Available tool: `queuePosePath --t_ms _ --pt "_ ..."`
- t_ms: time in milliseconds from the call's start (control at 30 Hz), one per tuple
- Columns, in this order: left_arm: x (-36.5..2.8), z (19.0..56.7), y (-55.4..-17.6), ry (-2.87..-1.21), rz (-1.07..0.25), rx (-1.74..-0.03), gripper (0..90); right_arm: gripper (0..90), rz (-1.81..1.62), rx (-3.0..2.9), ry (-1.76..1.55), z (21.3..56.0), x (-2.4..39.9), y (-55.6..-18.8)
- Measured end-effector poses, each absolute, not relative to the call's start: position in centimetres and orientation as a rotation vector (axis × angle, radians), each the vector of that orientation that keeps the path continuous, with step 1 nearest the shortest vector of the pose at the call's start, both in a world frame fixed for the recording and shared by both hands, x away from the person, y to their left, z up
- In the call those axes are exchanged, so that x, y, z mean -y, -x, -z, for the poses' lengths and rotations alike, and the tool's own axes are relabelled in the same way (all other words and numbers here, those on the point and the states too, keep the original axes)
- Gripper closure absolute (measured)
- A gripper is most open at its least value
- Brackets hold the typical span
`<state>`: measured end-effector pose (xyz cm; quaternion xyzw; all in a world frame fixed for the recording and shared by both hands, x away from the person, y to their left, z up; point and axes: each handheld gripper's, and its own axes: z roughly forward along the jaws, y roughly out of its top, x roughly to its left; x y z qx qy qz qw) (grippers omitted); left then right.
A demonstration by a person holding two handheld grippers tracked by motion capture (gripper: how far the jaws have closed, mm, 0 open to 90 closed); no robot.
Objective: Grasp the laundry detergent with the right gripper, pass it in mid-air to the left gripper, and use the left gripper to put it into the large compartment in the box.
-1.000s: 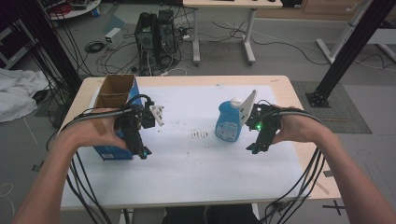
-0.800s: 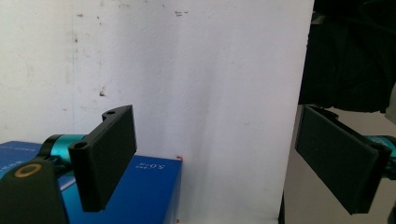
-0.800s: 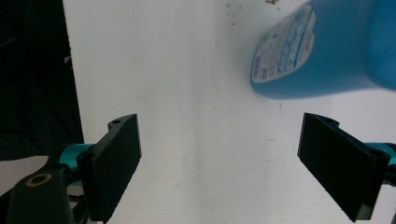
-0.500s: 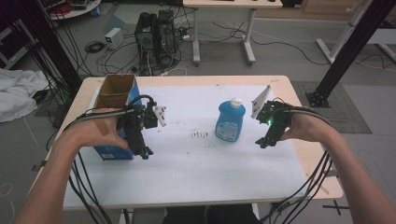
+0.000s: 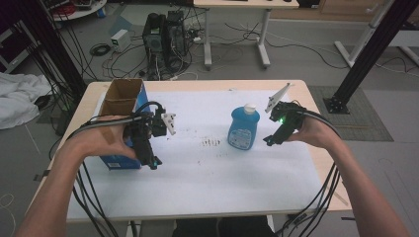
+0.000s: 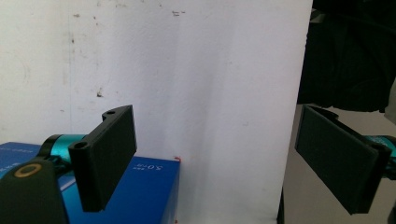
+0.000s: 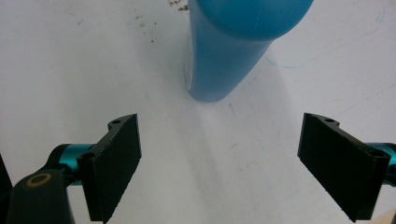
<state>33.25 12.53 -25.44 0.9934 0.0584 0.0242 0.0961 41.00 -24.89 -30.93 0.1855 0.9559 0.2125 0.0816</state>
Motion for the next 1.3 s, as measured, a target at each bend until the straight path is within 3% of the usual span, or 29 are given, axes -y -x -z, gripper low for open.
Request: queuePosePath --t_ms 467,1300 --pt "-12.5 25.6 -32.9 -2.941 -0.079 -0.170 12.7 12.5 -0.916 -2.750 -0.794 33.3 24.9 -42.1" --pt "-13.4 26.2 -32.6 -2.924 -0.072 -0.191 12.7 12.5 -1.115 -2.697 -0.746 35.7 22.3 -43.0"
